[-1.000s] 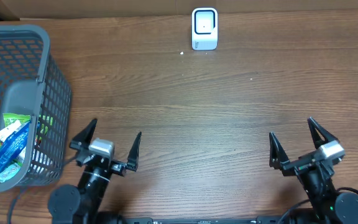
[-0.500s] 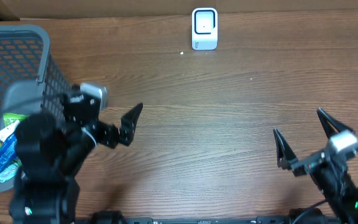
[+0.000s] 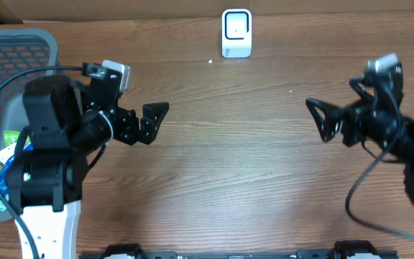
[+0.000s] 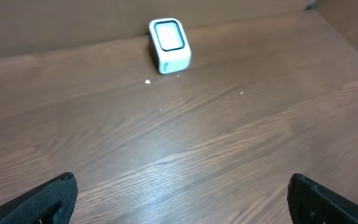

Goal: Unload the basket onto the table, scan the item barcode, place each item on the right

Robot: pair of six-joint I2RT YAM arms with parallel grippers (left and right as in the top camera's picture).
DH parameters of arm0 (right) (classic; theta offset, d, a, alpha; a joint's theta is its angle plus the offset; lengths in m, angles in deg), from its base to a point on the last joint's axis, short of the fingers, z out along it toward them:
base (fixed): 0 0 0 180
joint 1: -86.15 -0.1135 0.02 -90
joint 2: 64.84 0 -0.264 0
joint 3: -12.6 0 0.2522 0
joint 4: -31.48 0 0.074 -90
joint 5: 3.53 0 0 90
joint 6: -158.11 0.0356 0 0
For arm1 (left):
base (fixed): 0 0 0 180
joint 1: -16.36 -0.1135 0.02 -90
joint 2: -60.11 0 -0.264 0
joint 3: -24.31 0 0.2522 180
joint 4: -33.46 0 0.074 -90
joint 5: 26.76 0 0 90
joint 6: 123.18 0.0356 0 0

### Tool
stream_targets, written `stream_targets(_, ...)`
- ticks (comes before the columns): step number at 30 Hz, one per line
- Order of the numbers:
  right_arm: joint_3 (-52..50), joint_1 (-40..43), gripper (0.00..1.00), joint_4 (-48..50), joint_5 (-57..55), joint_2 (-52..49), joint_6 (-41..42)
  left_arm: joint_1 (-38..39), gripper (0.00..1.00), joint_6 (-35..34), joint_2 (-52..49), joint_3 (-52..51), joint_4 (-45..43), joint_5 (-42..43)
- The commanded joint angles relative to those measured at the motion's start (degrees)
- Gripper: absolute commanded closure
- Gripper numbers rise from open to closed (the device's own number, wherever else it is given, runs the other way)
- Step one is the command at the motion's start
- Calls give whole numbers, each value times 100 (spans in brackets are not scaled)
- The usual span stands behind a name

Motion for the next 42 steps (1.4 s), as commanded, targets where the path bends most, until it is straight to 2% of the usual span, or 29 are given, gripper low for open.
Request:
stream_targets(1,538,-26,0,-179,684,-345,317,37,0,48,-168,131,-79,632)
stream_targets(6,535,-26,0,-337,887,-573,791,31,0,46,-271,136,-549,826)
stream_targets(8,535,-26,0,-415,885,-629,791,-17,0,-164,-271,245,-605,398)
stream_targets(13,533,-26,0,-472,870,-710,791,-339,1,-1224,-271,883,-74,-1394)
stream_targets(15,533,-26,0,-503,870,-726,791,-483,2,-1429,-271,1152,216,-2004)
stream_targets(18,533,-26,0,-564,870,-763,791,-824,3,-1902,-271,1631,807,-3644)
stream_targets(19,533,-26,0,-595,872,-800,793,-1023,3,-2162,-271,1775,1062,-4454)
stream_targets(21,533,-26,0,-627,876,-846,793,-1259,3,-2380,-269,1829,1259,-4962)
stream_targets(26,533,-26,0,-658,876,-1003,793,-2319,0,-2747,-433,1829,1665,-4909)
stream_targets(30,533,-26,0,-654,894,-1080,793,-3082,0,-2739,-695,1829,1598,-4535)
stream_targets(33,533,-26,0,-654,894,-1104,793,-3648,0,-2490,-1016,1829,1443,-4116)
stream_targets(42,533,-26,0,-756,892,-1104,817,-3790,0,-1902,-1950,1827,1495,-3926)
